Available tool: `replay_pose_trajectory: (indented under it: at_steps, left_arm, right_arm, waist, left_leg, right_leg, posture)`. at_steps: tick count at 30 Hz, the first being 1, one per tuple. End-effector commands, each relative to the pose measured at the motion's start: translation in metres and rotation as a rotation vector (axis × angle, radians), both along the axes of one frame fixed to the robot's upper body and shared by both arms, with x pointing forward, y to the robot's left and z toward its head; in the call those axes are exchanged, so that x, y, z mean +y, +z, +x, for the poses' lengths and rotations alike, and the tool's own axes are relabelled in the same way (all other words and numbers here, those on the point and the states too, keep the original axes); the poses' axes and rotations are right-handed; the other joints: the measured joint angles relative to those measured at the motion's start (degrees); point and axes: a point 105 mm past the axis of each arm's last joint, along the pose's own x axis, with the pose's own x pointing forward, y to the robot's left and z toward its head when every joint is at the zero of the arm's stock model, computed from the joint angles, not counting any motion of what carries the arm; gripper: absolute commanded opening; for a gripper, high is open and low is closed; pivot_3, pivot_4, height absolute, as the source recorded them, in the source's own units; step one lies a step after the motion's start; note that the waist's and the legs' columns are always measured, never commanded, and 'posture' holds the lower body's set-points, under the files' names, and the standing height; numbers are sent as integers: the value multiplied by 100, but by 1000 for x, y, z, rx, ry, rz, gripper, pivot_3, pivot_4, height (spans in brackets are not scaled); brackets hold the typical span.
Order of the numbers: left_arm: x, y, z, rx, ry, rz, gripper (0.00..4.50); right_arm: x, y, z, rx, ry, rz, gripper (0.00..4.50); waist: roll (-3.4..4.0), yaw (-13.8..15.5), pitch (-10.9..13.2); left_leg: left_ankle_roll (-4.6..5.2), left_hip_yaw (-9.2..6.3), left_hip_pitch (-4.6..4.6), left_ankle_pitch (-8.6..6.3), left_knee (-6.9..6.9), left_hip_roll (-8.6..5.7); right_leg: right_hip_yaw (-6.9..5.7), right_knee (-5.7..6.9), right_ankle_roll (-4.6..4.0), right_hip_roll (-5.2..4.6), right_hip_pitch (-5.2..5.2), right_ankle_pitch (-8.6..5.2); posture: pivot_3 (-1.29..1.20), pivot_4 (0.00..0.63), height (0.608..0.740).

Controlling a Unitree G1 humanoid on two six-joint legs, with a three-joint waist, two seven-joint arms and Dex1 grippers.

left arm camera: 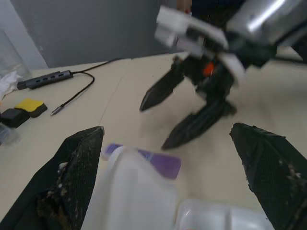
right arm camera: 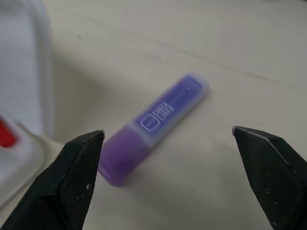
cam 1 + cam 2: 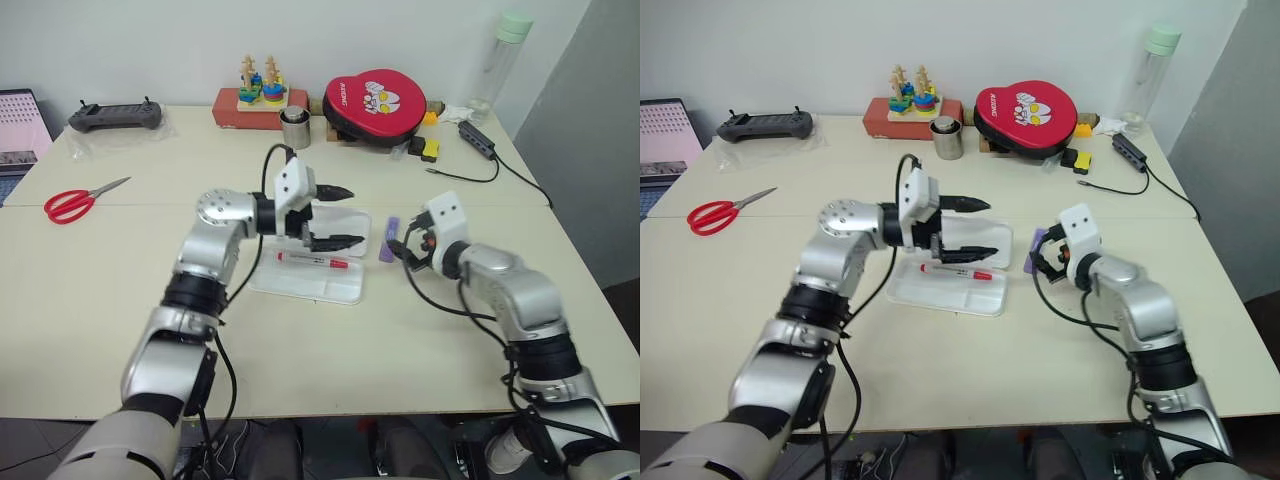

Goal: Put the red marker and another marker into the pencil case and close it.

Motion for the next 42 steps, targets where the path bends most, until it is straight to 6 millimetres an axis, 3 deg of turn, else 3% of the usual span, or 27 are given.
replay_pose_trajectory:
  at_steps: [1,7,11,16,24,27,30,32,34,37,42]
  left_arm:
    - [-12,24,-10,-33,42,-82,4491]
    - [-16,25,-2,-66,165,-65,4491]
    - [-16,25,0,-78,182,-61,4491]
    - [-23,31,-2,-90,180,-92,4500]
    - [-25,34,2,-101,192,-107,4500]
    - [-25,37,3,-102,198,-117,4500]
    - [-24,37,2,-112,197,-113,4500]
    - [-18,38,-2,-108,187,-117,4500]
    - [-1,44,-5,-102,190,-126,4500]
    - [35,45,-17,-67,184,-115,4500]
    - [93,27,-37,-16,234,4,4500]
  right_arm:
    - [8,5,11,-35,-98,57,4500]
    - [22,-13,14,22,-155,102,4500]
    - [18,-27,13,55,-189,45,4500]
    - [-8,-31,16,36,-284,-29,3545]
    - [-31,-24,21,7,-373,-16,1867]
    - [-34,-16,23,-23,-389,-5,1195]
    - [-34,-2,26,-69,-377,36,1105]
    - [-30,20,28,-137,-301,65,1105]
    - [-17,58,25,-269,-153,84,1105]
    - [13,101,7,-403,144,87,1105]
    - [55,120,-32,-377,577,66,1105]
  waist:
    - [0,-8,0]
    - [1,8,-1]
    - [1,7,-1]
    - [3,42,-2]
    - [3,86,-2]
    - [3,85,-2]
    - [3,67,-2]
    - [4,56,-1]
    - [8,50,2]
    - [23,-78,11]
    - [23,-182,10]
  left_leg:
    - [0,-1,3,0,1,0]
    - [0,-2,8,0,10,-2]
    - [0,0,9,0,18,-2]
    - [0,0,20,0,19,-2]
    - [0,1,19,0,25,-8]
    - [0,1,18,0,25,-8]
    - [0,2,17,0,25,-8]
    - [0,4,14,0,23,-7]
    - [0,5,10,0,21,-7]
    - [1,12,-5,0,20,-6]
    - [1,10,27,0,-29,2]
  right_leg:
    - [0,2,0,0,4,0]
    - [1,-1,11,0,12,7]
    - [4,-2,17,0,14,10]
    - [5,-2,20,0,26,11]
    - [7,-10,28,-3,32,15]
    - [7,-11,28,-3,32,15]
    - [9,-12,27,-3,30,15]
    - [11,-12,27,-3,24,15]
    - [14,-12,27,-2,19,15]
    - [20,-12,27,-2,1,15]
    - [11,-13,13,0,10,3]
  posture:
    - [0,150,740]
    - [0,150,740]
    - [0,150,740]
    - [0,150,740]
    - [0,150,740]
    - [0,150,740]
    - [0,150,740]
    - [0,150,740]
    - [0,150,740]
    - [0,150,740]
    - [0,150,740]
